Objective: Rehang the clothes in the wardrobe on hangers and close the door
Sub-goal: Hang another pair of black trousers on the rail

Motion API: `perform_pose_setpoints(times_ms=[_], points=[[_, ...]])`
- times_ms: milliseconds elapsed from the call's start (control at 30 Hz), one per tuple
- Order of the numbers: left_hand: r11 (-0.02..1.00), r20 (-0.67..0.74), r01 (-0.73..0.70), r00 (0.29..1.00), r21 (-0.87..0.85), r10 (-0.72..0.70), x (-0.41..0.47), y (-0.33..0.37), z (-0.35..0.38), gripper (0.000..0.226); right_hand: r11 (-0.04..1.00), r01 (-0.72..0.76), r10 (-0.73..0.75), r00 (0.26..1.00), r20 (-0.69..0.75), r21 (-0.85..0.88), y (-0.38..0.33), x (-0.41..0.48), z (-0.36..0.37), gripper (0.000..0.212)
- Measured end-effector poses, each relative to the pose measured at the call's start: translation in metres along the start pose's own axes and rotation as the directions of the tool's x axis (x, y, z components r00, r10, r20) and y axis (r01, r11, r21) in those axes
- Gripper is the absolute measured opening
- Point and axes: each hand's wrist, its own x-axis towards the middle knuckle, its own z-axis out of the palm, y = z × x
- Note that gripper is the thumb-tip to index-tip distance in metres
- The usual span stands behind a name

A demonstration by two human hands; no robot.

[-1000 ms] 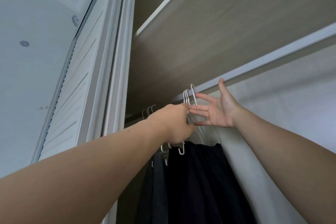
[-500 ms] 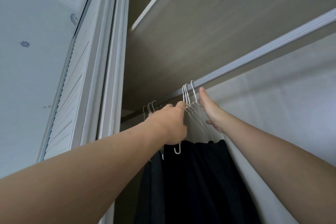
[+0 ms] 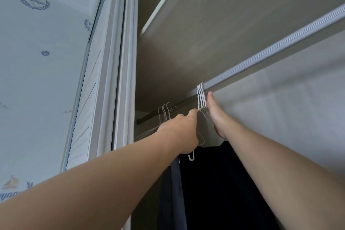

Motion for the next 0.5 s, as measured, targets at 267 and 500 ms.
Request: perform_pose_setpoints(times_ms=[267, 500], points=[[0.944, -0.062, -0.073, 0.993, 0.323, 0.098, -0.039, -0.004, -0.015, 0.073, 0.910, 0.336, -0.375, 0.916, -0.138, -0.243, 0.010, -0.062, -0.023, 0.031], [0.936, -0.336, -0.086, 0.919, 0.342, 0.207, -0.146, -0.032, -0.032, 0.072, 0.789, 0.523, -0.565, 0.824, -0.044, -0.322, 0.006, -0.180, 0.014, 0.041]])
